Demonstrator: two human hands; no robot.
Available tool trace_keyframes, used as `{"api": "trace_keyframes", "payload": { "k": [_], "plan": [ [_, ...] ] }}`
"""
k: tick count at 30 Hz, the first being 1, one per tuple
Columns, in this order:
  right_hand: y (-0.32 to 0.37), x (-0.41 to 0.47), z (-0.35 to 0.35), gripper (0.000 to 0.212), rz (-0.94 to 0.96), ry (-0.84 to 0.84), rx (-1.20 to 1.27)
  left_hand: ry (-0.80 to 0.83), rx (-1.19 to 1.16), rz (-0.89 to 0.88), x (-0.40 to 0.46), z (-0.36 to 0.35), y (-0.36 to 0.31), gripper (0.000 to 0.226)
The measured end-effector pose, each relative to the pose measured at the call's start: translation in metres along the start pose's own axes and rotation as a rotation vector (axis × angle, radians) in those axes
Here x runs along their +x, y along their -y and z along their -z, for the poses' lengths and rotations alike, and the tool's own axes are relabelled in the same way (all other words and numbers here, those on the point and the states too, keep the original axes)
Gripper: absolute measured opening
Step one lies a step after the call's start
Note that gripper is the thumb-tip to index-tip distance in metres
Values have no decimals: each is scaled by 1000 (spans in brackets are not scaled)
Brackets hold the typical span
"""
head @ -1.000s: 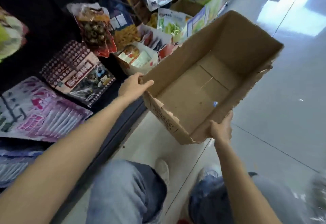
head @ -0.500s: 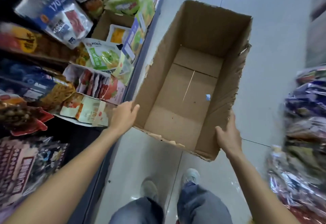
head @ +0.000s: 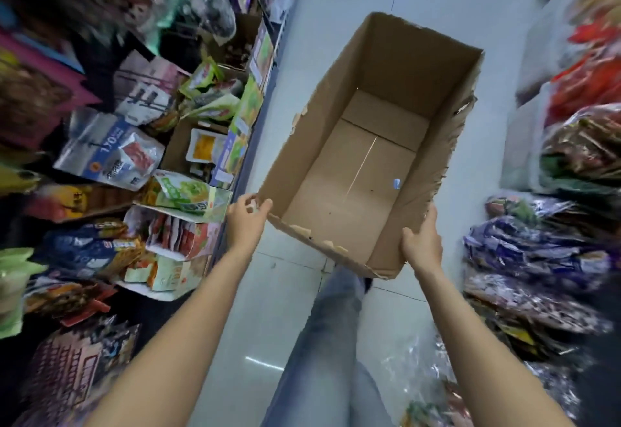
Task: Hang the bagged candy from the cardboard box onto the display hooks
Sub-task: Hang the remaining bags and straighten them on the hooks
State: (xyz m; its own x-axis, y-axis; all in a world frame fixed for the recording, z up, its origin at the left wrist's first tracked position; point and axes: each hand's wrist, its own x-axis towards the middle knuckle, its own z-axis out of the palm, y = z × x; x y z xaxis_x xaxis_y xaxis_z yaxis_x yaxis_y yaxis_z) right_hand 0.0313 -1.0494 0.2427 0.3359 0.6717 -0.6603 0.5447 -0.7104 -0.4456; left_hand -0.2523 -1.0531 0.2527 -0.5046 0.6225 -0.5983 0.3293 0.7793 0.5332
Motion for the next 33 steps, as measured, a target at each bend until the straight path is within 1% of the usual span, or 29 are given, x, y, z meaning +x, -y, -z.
{"api": "trace_keyframes", "payload": {
  "k": [2, 3, 4, 5, 8, 11, 16, 19, 20, 22, 25, 27, 29, 31, 33],
  "plan": [
    [36, 26, 17, 71, -24, -28, -34, 21, -287, 205, 8, -12, -39, 57],
    [53, 39, 23, 70, -39, -43, -36, 69, -426, 293, 12, -19, -62, 64],
    [72, 53, 30, 70, -47, -51, -34, 129, -536, 353, 15, -26, -87, 71],
    [91, 67, 38, 70, -55, -53, -39, 182, -594, 392, 19, -34, -112, 78],
    [149, 114, 68, 70, -56, -68, -49, 256, -626, 394, 45, -64, -189, 100],
    [204, 160, 99, 71, -55, -63, -47, 231, -611, 398, 81, -89, -259, 113],
    [301, 244, 141, 72, -18, 26, 6, 114, -501, 345, 159, -113, -361, 105],
    [357, 326, 153, 81, -6, 129, 62, 87, -508, 304, 225, -123, -420, 97],
    [375, 353, 157, 85, -8, 175, 89, 69, -508, 319, 246, -128, -437, 95],
    [412, 410, 163, 85, -42, 263, 137, 54, -493, 370, 289, -139, -472, 91],
    [471, 480, 170, 82, -68, 339, 174, 23, -556, 448, 351, -156, -512, 100],
    [506, 528, 166, 84, -96, 392, 178, 27, -603, 478, 390, -163, -542, 101],
    [535, 570, 155, 86, -91, 407, 185, -2, -629, 474, 431, -173, -566, 97],
    [555, 614, 138, 86, -78, 421, 224, -15, -610, 468, 476, -189, -578, 95],
    [575, 659, 121, 88, -69, 446, 245, -38, -590, 452, 526, -203, -590, 98]
  ]
}}
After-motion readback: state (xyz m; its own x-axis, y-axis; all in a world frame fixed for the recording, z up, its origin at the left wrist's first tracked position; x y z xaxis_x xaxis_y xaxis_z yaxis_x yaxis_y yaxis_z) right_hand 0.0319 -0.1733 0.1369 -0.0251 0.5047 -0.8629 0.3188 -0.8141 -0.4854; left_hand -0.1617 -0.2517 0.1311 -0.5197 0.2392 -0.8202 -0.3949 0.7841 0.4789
